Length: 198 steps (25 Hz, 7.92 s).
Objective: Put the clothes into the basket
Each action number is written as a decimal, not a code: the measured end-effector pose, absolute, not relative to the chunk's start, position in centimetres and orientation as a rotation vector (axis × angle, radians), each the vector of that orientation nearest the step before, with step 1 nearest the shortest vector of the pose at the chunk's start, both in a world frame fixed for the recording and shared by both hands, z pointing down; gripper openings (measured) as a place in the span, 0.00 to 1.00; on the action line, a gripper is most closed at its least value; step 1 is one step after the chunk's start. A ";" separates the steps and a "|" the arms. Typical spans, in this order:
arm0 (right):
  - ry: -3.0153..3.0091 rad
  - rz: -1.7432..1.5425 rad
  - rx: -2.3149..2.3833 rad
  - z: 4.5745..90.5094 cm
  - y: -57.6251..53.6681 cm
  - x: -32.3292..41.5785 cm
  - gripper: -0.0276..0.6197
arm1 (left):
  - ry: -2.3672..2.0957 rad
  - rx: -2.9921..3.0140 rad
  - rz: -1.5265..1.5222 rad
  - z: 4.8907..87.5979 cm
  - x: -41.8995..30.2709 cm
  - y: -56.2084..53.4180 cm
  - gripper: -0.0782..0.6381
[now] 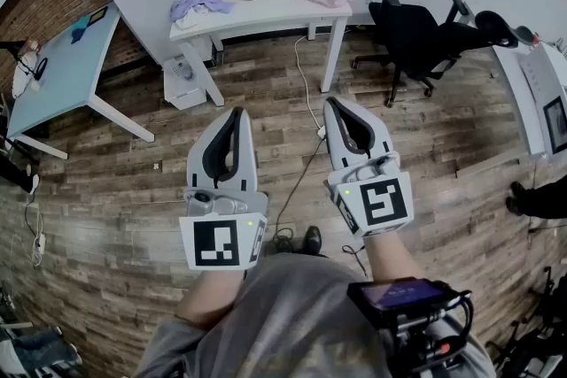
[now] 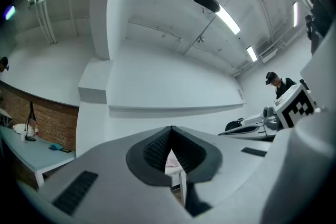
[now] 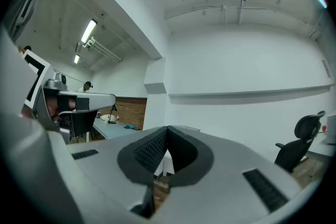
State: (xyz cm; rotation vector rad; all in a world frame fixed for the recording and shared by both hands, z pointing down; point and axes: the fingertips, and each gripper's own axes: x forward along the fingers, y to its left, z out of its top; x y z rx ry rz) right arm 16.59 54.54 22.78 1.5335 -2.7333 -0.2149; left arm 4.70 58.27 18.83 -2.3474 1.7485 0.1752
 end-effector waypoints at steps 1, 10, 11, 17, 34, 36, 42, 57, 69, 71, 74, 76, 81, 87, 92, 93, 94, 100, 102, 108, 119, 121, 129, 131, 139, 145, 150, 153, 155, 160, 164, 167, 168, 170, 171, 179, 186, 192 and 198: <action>-2.734 -0.218 1.532 22.8 54.4 16.6 0.05 | 1.746 -2.347 0.176 18.8 4.8 58.1 0.12; -2.750 -0.212 1.505 23.4 53.8 18.0 0.05 | 1.765 -2.344 0.159 19.3 6.5 57.3 0.12; -2.751 -0.214 1.512 23.4 53.7 18.4 0.05 | 1.766 -2.342 0.157 19.2 6.8 57.2 0.12; -2.801 -0.174 1.479 23.9 53.2 20.1 0.06 | 1.783 -2.330 0.147 19.9 8.7 57.0 0.12; -2.753 -0.131 1.418 26.7 44.6 15.8 0.06 | 1.836 -2.377 0.147 22.6 4.5 48.6 0.12; -2.748 -0.123 1.432 27.2 42.2 14.5 0.06 | 1.831 -2.397 0.148 23.2 3.4 46.2 0.12; -2.739 -0.156 1.485 27.8 33.9 8.9 0.06 | 1.789 -2.437 0.131 24.8 -1.4 38.1 0.12; -2.643 -0.239 1.580 24.4 20.4 3.8 0.06 | 1.694 -2.485 0.224 22.1 -8.4 23.8 0.12; -2.627 -0.211 1.569 26.3 12.5 4.2 0.06 | 1.704 -2.500 0.178 23.7 -7.9 16.9 0.12; -2.627 -0.215 1.571 26.7 11.1 4.8 0.06 | 1.705 -2.502 0.174 24.1 -7.4 15.4 0.12; -2.626 -0.213 1.563 27.3 8.5 5.9 0.06 | 1.706 -2.505 0.183 24.3 -6.0 12.6 0.12; -2.613 -0.215 1.566 27.5 6.3 7.2 0.06 | 1.688 -2.508 0.174 24.3 -4.5 10.2 0.12; -2.621 -0.245 1.536 27.7 0.0 10.5 0.06 | 1.648 -2.562 0.167 24.4 0.3 3.4 0.12; -2.637 -0.239 1.539 27.9 -7.7 15.3 0.06 | 1.574 -2.587 0.138 24.2 6.3 -5.0 0.12; -2.622 -0.221 1.546 28.3 -12.2 18.8 0.15 | 1.521 -2.599 0.146 23.9 9.9 -10.0 0.12; -2.617 -0.213 1.554 28.5 -12.9 19.5 0.17 | 1.512 -2.606 0.145 24.0 10.5 -10.7 0.12; -2.613 -0.205 1.556 28.8 -13.4 20.1 0.19 | 1.506 -2.617 0.142 24.2 11.1 -11.3 0.12; -2.587 -0.101 1.499 32.8 -15.0 22.4 0.33 | 1.472 -2.687 0.111 26.5 14.0 -14.4 0.12; -2.566 -0.057 1.481 34.7 -15.3 23.1 0.39 | 1.463 -2.705 0.106 27.4 14.8 -15.1 0.12; -2.472 0.041 1.424 41.2 -16.2 24.8 0.53 | 1.456 -2.762 0.063 31.5 15.8 -16.5 0.12; -2.290 0.126 1.205 53.7 -17.3 24.7 0.81 | 1.468 -2.814 0.051 38.3 15.1 -18.7 0.12; -2.261 0.117 1.198 54.9 -17.6 24.4 0.81 | 1.471 -2.813 0.047 38.9 14.7 -19.0 0.12; -2.194 0.066 1.252 56.0 -19.1 24.4 0.59 | 1.490 -2.800 0.033 39.6 13.5 -19.3 0.12; -2.210 0.056 1.278 55.3 -19.2 24.3 0.43 | 1.499 -2.790 0.023 39.4 13.2 -19.3 0.12; -2.313 -0.106 1.425 48.3 -20.5 23.1 0.27 | 1.537 -2.744 -0.008 37.5 11.8 -18.9 0.12; -2.382 -0.187 1.525 41.3 -21.8 23.1 0.26 | 1.589 -2.679 0.016 33.8 10.7 -18.5 0.12; -2.424 -0.233 1.575 35.8 -21.7 22.6 0.25 | 1.644 -2.632 0.045 30.8 8.8 -17.9 0.12; -2.458 -0.308 1.595 31.8 -21.1 21.6 0.25 | 1.669 -2.602 0.063 29.4 7.5 -17.1 0.12; -2.480 -0.374 1.611 28.6 -20.8 20.9 0.25 | 1.688 -2.580 0.084 28.2 6.7 -16.8 0.12; -2.518 -0.545 1.673 21.0 -20.7 19.2 0.25 | 1.700 -2.508 0.140 24.6 4.2 -16.4 0.12; -2.591 -0.676 1.654 16.2 -19.7 16.3 0.25 | 1.716 -2.458 0.168 22.3 1.6 -15.8 0.12; -2.669 -0.723 1.584 14.3 -19.8 12.7 0.26 | 1.727 -2.412 0.175 20.9 -0.6 -15.7 0.12; -2.697 -0.720 1.554 14.2 -20.0 11.3 0.26 | 1.737 -2.395 0.169 20.6 -1.6 -15.6 0.12; -2.750 -0.692 1.482 14.9 -20.5 8.2 0.26 | 1.773 -2.355 0.157 20.5 -3.9 -15.5 0.12; -2.771 -0.671 1.439 15.6 -20.8 6.4 0.26 | 1.799 -2.336 0.157 20.6 -5.3 -15.5 0.12; -2.713 -0.435 1.169 24.4 -23.0 -1.4 0.27 | 1.978 -2.266 0.085 22.4 -11.1 -14.2 0.12; -2.598 -0.346 0.847 31.3 -21.9 -7.0 0.48 | 2.099 -2.245 0.075 25.0 -14.3 -12.6 0.12; -2.651 -0.347 0.832 30.3 -20.1 -6.1 0.42 | 2.108 -2.189 0.081 23.8 -14.2 -11.2 0.12; -2.762 -0.335 0.824 29.6 -17.5 -5.0 0.15 | 2.136 -2.123 0.060 22.8 -13.6 -9.8 0.12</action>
